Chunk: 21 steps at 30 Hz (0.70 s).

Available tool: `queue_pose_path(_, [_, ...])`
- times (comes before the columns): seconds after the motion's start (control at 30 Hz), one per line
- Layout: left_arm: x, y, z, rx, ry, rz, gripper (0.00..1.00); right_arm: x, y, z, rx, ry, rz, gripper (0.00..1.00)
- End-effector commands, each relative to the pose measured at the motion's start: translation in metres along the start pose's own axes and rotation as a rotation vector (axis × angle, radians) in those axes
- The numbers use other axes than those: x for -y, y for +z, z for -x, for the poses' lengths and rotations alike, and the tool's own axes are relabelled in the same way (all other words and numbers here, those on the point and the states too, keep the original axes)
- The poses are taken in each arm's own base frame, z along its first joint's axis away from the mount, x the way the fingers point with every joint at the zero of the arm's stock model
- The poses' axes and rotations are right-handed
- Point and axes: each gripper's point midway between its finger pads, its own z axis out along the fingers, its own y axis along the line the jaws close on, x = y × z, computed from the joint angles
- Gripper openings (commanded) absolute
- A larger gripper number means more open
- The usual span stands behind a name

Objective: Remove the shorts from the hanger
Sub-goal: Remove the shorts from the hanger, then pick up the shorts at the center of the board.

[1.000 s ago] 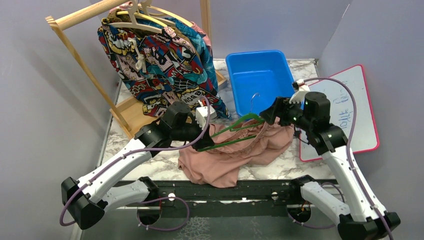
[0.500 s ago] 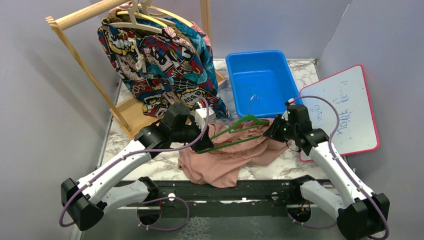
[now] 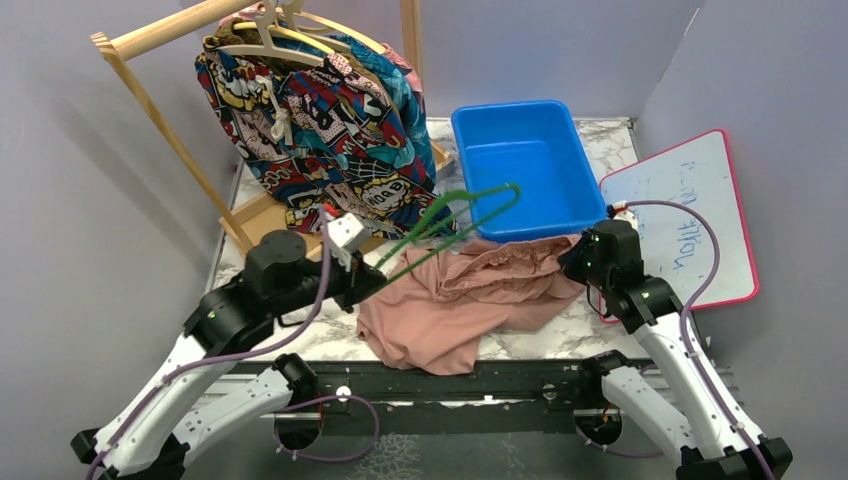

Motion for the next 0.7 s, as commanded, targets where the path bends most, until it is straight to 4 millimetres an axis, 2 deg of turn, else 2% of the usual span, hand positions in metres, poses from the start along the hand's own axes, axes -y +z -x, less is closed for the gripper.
queue_pose_path(0.0, [-0.014, -0.04, 0.027, 0.103, -0.011, 0.153, 0.0, 0.0, 0.003, -0.009, -0.041, 0.003, 0.002, 0.01])
queue_pose_path(0.1, [-0.015, -0.054, 0.039, 0.161, -0.019, 0.18, 0.0, -0.017, 0.009, -0.028, -0.146, -0.033, 0.1, 0.08])
queue_pose_path(0.23, [-0.019, -0.058, 0.043, 0.189, -0.028, 0.21, 0.0, -0.04, 0.024, -0.057, -0.303, -0.003, 0.214, 0.21])
queue_pose_path(0.27, [-0.02, -0.057, 0.042, 0.189, -0.029, 0.214, 0.0, -0.047, 0.026, -0.062, -0.325, 0.014, 0.252, 0.28])
queue_pose_path(0.33, [-0.022, -0.054, 0.039, 0.182, -0.037, 0.219, 0.0, -0.058, 0.03, -0.069, -0.358, 0.047, 0.31, 0.51])
queue_pose_path(0.37, [-0.023, -0.052, 0.037, 0.178, -0.041, 0.22, 0.0, -0.062, 0.031, -0.07, -0.366, 0.06, 0.327, 0.65])
queue_pose_path(0.4, [-0.023, -0.05, 0.035, 0.173, -0.046, 0.219, 0.0, -0.065, 0.031, -0.071, -0.368, 0.065, 0.342, 0.88])
queue_pose_path(0.43, [-0.024, -0.049, 0.034, 0.168, -0.051, 0.22, 0.0, -0.067, 0.031, -0.07, -0.363, 0.066, 0.352, 0.95])
queue_pose_path(0.53, [-0.026, -0.047, 0.03, 0.165, -0.055, 0.226, 0.0, -0.068, 0.033, -0.068, -0.347, 0.085, 0.33, 0.98])
queue_pose_path(0.67, [-0.029, -0.047, 0.03, 0.171, -0.055, 0.244, 0.0, -0.059, 0.043, -0.068, -0.328, 0.169, 0.178, 1.0])
